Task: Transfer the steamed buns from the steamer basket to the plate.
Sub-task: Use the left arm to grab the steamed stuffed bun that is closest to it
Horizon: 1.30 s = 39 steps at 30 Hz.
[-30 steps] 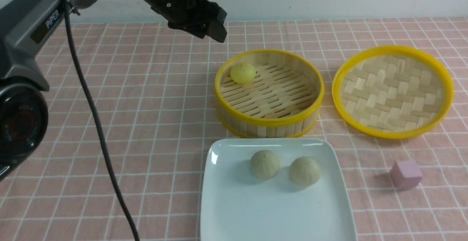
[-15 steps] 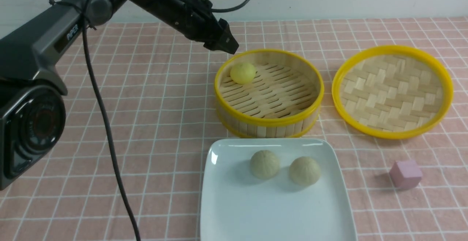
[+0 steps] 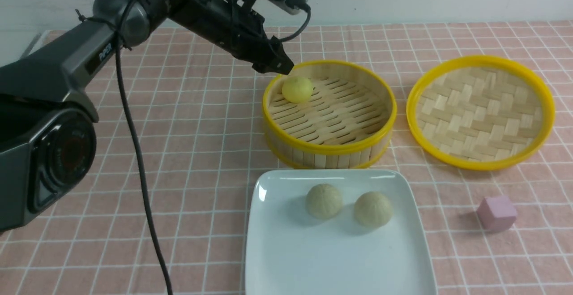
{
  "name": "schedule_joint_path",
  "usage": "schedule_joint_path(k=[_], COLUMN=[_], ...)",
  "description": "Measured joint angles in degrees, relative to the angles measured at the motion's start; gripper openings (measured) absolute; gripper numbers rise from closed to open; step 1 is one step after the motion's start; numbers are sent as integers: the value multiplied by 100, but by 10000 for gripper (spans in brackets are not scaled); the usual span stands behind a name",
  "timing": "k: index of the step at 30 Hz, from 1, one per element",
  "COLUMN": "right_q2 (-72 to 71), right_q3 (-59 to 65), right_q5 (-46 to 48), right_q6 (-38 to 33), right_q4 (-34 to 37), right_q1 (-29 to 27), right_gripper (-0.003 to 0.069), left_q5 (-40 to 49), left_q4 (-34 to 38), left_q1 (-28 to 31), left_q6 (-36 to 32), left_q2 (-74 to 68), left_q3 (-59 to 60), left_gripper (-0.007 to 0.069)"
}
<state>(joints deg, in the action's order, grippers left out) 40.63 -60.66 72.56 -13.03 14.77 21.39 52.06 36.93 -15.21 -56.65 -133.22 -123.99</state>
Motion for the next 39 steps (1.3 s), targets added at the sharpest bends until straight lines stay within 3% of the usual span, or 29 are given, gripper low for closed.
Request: schedule_joint_path(k=[9,39], right_q2=[0,0], right_q3=[0,0], right_q5=[0,0], right_q6=[53,114], right_q4=[0,-1], right_q1=[0,0], right_gripper=[495,495], left_q5=[-101,-253], left_q4=[187,514], left_q1=[0,-51], left_q6=[-616,-838], left_q2=[-215,-426], left_q3=[-5,-5], left_gripper=[420,420])
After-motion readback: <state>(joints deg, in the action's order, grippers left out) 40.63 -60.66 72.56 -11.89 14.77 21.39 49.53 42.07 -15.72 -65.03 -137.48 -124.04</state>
